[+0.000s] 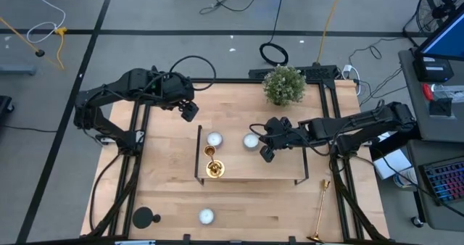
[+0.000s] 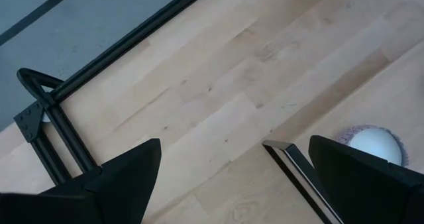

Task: Pick & Place candle stick holders
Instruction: Put the white blue scented candle on the shelf, then put the black candleholder on the shelf

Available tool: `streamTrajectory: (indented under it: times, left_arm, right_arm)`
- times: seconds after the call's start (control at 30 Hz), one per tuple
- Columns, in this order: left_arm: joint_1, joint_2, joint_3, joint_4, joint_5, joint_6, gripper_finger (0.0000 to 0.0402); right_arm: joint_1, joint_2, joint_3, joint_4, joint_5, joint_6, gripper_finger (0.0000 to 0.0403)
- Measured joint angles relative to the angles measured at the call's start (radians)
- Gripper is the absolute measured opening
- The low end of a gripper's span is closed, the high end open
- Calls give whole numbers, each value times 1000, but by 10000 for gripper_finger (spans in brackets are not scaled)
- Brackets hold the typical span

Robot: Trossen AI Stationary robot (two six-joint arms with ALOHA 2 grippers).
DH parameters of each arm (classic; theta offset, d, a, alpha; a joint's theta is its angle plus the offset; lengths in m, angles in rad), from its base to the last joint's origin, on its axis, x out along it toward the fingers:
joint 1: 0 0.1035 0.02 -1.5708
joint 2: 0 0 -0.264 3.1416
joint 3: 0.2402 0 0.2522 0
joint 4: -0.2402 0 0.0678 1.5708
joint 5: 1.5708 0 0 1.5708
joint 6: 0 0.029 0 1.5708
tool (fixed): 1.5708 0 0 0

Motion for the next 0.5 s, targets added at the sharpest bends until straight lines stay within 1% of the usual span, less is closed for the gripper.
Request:
streamTrajectory:
  times: [0.3, 0.43, 0.5]
  left_arm:
    - [0, 0, 0, 0, -21, 12, 390]
    - [0, 0, 0, 0, -49, 12, 390]
    - [0, 0, 0, 0, -51, 15, 390]
  right_arm:
    - [0, -10, 0, 6, 3, -23, 0]
    - [-2, -19, 2, 21, 5, -27, 0]
    - [-4, -26, 2, 35, 21, -31, 0]
